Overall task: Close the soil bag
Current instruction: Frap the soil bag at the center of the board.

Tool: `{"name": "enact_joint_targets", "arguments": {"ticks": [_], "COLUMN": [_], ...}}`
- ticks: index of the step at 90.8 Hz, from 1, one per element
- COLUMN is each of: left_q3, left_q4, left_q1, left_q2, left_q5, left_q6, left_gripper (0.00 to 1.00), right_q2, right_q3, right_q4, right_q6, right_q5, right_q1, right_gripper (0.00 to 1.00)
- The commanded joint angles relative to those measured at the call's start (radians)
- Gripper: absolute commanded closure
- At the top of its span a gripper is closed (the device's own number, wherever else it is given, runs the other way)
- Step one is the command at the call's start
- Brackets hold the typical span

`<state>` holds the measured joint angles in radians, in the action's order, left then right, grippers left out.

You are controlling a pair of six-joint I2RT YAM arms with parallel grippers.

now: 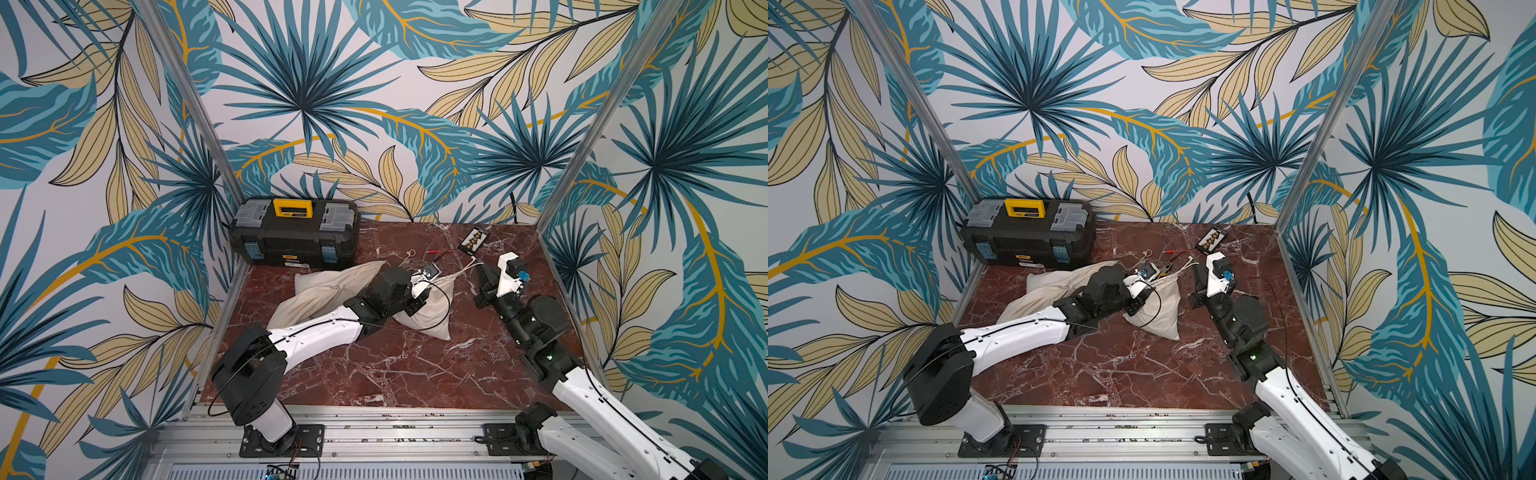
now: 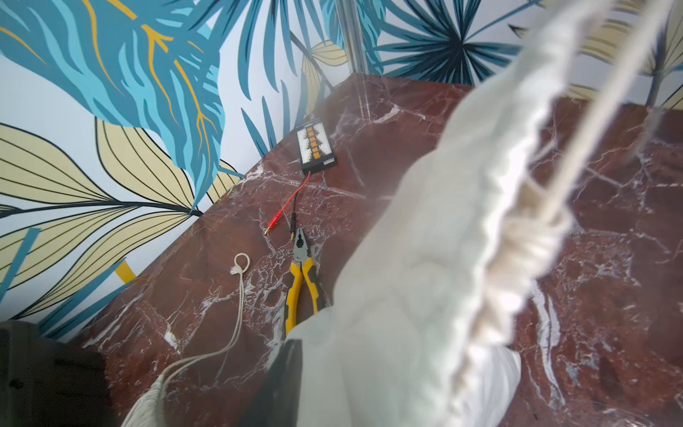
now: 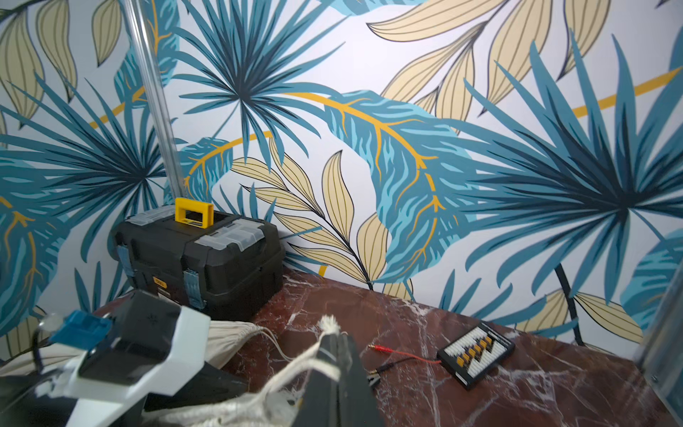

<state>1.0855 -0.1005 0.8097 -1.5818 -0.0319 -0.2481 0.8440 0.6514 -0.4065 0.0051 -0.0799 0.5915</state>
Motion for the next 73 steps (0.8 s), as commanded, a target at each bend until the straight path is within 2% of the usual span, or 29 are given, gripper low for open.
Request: {"name": "enact_joint_targets", "arguments": {"ticks": [1,11,18,43,64,67,73], "left_q3": [0.018,0.027,0.073,0.182,0.3,0.308,0.32], "left_q4": [-0.023,-0.074,-0.059,-0.06,0.0,0.007,0.017], "left_q1": [-0.006,-0.006,0.003,0.049,0.067,0.068,0.067], "left_q2": [0.092,0.128,0.125,0.091,-0.012,-0.025,-0.049], "left_q5": [0.068,0.137,0.142,0.216,0.234,0.219,0.159], "left_q6": [0.017,0.025,0.026,0.001,-0.005,-0.005,-0.001], "left_gripper": [0.48,0.36,0.29,0.25,0.42,0.48,0.67], "right_q2": [0.035,0.072,0.087,0.083,0.069,0.068,0.063], "right_q3": [0.099,0.171,0.201,0.246,0.274,0.278,0.289], "right_q4": [0.039,0.081,0.103,0.152,0.22,0.227,0.253], "right_q6": [-0.021,-0.037,-0.038,-0.039,-0.04,-0.043,-0.047], "right_q5": [0.096,0.12,0.142,0.19,0.198,0.197,0.184], "right_q1": [-0.002,0.003,0.006,0.018,0.023,0.024,0.024], "right_gripper": [1.0,1.0,1.0,1.0,1.0,1.0,1.0]}}
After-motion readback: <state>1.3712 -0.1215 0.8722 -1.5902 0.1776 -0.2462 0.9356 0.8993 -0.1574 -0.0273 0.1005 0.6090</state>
